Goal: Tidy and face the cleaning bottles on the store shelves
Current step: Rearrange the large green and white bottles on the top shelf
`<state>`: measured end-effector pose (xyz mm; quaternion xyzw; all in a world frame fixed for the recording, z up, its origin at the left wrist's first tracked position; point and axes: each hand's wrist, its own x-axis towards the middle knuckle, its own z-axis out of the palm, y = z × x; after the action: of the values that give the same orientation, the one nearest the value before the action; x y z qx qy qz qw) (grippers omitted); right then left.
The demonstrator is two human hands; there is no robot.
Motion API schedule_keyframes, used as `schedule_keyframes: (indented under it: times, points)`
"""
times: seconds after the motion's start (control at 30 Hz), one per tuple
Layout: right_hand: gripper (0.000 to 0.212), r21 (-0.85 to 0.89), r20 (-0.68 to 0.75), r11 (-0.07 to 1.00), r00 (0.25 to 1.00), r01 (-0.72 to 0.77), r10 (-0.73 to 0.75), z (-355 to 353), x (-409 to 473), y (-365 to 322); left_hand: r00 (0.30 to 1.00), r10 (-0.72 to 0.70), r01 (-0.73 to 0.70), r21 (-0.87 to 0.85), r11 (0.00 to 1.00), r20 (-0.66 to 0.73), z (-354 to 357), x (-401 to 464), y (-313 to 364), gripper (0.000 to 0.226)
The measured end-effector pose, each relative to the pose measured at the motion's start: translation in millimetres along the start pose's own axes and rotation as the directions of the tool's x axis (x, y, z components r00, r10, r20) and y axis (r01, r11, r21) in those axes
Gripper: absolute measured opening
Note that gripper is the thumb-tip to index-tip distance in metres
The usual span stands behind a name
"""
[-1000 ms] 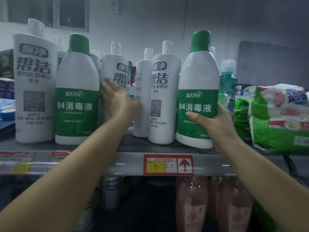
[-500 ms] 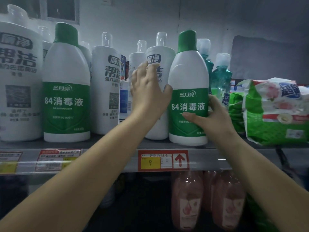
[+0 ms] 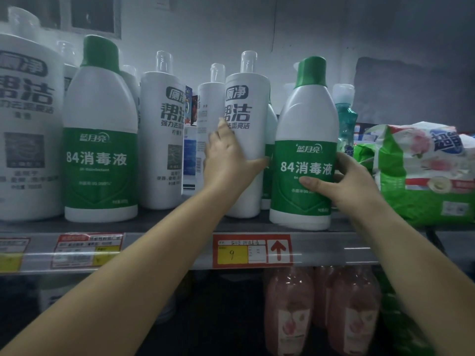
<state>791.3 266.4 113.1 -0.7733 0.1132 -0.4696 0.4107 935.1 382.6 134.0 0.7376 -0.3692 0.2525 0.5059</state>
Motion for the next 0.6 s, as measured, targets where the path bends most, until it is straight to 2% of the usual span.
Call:
schedule_keyframes:
  times: [0.17, 0.3, 0.4, 0.5, 0.6]
  points:
    - [0.081, 0.027, 0.018, 0.999, 1.0, -0.022, 0.022, -4, 1, 0, 0.999, -0.045, 0.044, 0.098, 0.994, 0.013, 3, 1, 6, 0.121]
    - [0.079, 0.044, 0.022, 0.999, 1.0, -0.019, 0.018, -3, 0, -1, 0.996, -0.082, 0.084, 0.133, 0.988, -0.019, 10, 1, 9, 0.119]
    - [0.077, -0.017, 0.016, 1.0, 1.0, -0.016, 0.016, -1, -3, -2, 0.997, -0.073, 0.077, 0.134, 0.988, -0.034, 9, 0, 8, 0.116]
    - [0.072, -0.103, -0.089, 0.995, 0.996, 0.006, -0.015, 1, -4, -2, 0.999, -0.008, 0.012, 0.115, 0.993, -0.038, -4, -3, 7, 0.109]
    - [0.068, -0.234, -0.305, 0.967, 0.937, 0.097, -0.168, 13, -5, -15, 0.981, 0.125, -0.107, 0.127, 0.986, -0.147, -35, -2, 2, 0.093]
